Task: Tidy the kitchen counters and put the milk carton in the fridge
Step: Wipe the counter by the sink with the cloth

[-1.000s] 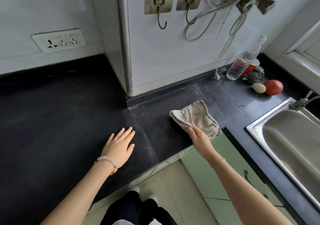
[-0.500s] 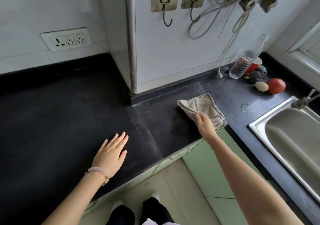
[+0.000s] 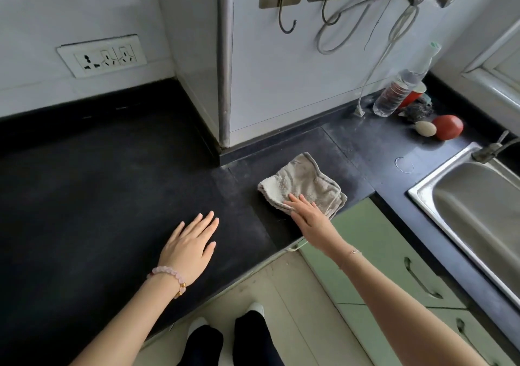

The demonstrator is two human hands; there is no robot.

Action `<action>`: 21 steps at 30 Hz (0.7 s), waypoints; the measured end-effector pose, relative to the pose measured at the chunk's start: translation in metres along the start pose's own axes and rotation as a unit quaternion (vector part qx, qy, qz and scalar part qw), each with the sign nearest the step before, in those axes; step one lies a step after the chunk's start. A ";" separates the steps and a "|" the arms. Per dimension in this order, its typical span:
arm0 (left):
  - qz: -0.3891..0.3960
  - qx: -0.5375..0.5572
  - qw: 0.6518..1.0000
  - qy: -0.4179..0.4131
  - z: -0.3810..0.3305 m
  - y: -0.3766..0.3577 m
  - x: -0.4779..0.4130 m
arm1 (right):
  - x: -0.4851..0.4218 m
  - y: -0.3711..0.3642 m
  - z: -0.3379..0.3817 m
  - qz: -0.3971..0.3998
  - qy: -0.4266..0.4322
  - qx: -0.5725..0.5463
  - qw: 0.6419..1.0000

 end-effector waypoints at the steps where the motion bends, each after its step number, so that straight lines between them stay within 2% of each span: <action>1: 0.004 0.001 1.000 -0.001 0.000 0.001 0.000 | 0.001 0.003 -0.009 -0.008 -0.005 -0.001 1.000; 4: 0.012 -0.002 1.000 -0.001 0.000 0.001 0.000 | -0.014 0.016 -0.029 -0.026 -0.047 0.005 0.999; 9: 0.015 0.016 1.000 0.004 -0.001 0.001 -0.002 | -0.045 0.020 -0.013 -0.041 -0.113 -0.028 0.992; 12: 0.019 0.011 1.000 0.003 0.000 0.002 -0.002 | -0.036 0.017 0.004 -0.033 -0.101 -0.016 0.994; 17: 0.022 0.008 1.000 0.000 0.001 0.004 -0.002 | 0.000 0.007 0.000 0.000 0.013 0.017 1.000; 19: 0.012 0.008 1.000 0.004 0.003 0.006 0.001 | -0.002 0.019 -0.025 0.001 -0.001 0.031 1.000; 21: 0.000 -0.003 1.000 0.023 0.009 0.007 0.006 | -0.009 0.037 -0.046 -0.018 -0.059 0.033 0.998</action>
Point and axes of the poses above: each hand's wrist, its own x-axis away from the middle knuckle, its own y-axis out of the back of the hand, z = x × y, the point moved 2 cm from there along -x, towards the middle knuckle, and after that the axes turned 10 degrees about x, right-handed, at the moved point
